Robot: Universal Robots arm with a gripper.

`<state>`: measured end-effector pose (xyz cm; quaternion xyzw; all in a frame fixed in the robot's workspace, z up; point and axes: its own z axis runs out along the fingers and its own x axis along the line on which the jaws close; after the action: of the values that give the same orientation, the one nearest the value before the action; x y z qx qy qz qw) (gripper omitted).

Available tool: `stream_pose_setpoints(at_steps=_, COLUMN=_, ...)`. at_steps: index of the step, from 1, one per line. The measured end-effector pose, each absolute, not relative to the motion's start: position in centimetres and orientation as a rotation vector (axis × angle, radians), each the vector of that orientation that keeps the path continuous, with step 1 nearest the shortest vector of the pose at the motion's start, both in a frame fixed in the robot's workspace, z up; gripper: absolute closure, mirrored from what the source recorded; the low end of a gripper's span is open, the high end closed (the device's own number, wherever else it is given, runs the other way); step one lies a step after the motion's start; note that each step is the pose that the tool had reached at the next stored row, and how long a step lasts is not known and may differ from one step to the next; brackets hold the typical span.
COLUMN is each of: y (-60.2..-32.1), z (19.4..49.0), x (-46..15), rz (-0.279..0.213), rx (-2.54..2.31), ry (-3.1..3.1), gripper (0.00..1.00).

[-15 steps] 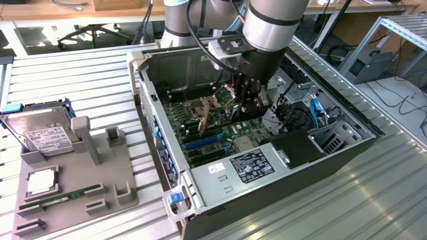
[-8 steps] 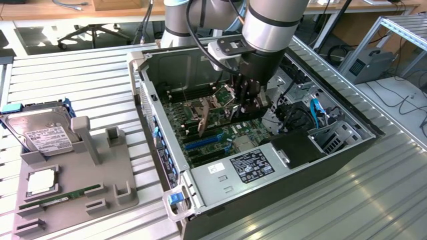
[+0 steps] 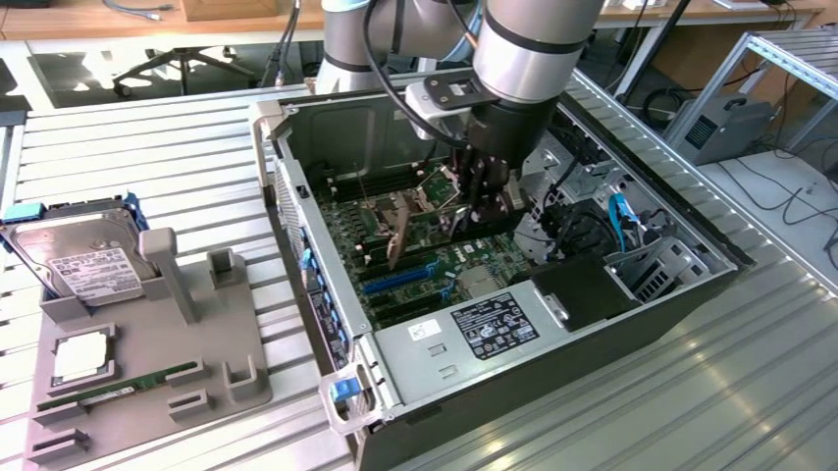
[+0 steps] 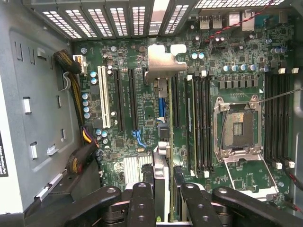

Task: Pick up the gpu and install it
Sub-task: 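Insert the gpu into the slot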

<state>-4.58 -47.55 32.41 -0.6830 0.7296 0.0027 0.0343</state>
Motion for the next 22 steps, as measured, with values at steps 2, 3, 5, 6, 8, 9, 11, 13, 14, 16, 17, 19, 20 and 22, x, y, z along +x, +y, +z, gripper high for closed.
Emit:
stream_pose_setpoints(at_steps=2, y=-47.55, z=32.4, x=-4.64, rz=0.008, rx=-2.1, ry=2.243, gripper=0.73)
stream_pose_setpoints(at_steps=3, y=-47.55, z=32.41, x=-4.67, rz=0.008, rx=-2.1, ry=2.243, gripper=0.73)
stream_pose_setpoints(at_steps=5, y=-47.55, z=32.4, x=-4.73, rz=0.008, rx=-2.1, ry=2.243, gripper=0.73)
stream_pose_setpoints(at_steps=6, y=-47.55, z=32.4, x=-4.77, rz=0.008, rx=-2.1, ry=2.243, gripper=0.73)
stream_pose_setpoints(at_steps=8, y=-47.56, z=32.4, x=-4.84, rz=0.008, rx=-2.1, ry=2.243, gripper=0.73)
stream_pose_setpoints(at_steps=9, y=-47.55, z=32.4, x=-4.87, rz=0.008, rx=-2.1, ry=2.243, gripper=0.73)
stream_pose_setpoints(at_steps=11, y=-47.55, z=32.4, x=-4.95, rz=0.008, rx=-2.1, ry=2.243, gripper=0.73)
stream_pose_setpoints(at_steps=13, y=-47.55, z=32.4, x=-5.01, rz=0.008, rx=-2.1, ry=2.243, gripper=0.73)
stream_pose_setpoints(at_steps=14, y=-47.55, z=32.4, x=-5.04, rz=0.008, rx=-2.1, ry=2.243, gripper=0.73)
stream_pose_setpoints(at_steps=16, y=-47.55, z=32.4, x=-5.09, rz=0.008, rx=-2.1, ry=2.243, gripper=0.73)
stream_pose_setpoints(at_steps=17, y=-47.55, z=32.4, x=-5.12, rz=0.008, rx=-2.1, ry=2.243, gripper=0.73)
stream_pose_setpoints(at_steps=19, y=-47.55, z=32.4, x=-5.16, rz=0.008, rx=-2.1, ry=2.243, gripper=0.73)
stream_pose_setpoints(at_steps=20, y=-47.55, z=32.4, x=-5.18, rz=0.008, rx=-2.1, ry=2.243, gripper=0.73)
stream_pose_setpoints(at_steps=22, y=-47.55, z=32.4, x=-5.22, rz=0.008, rx=-2.1, ry=2.243, gripper=0.73)
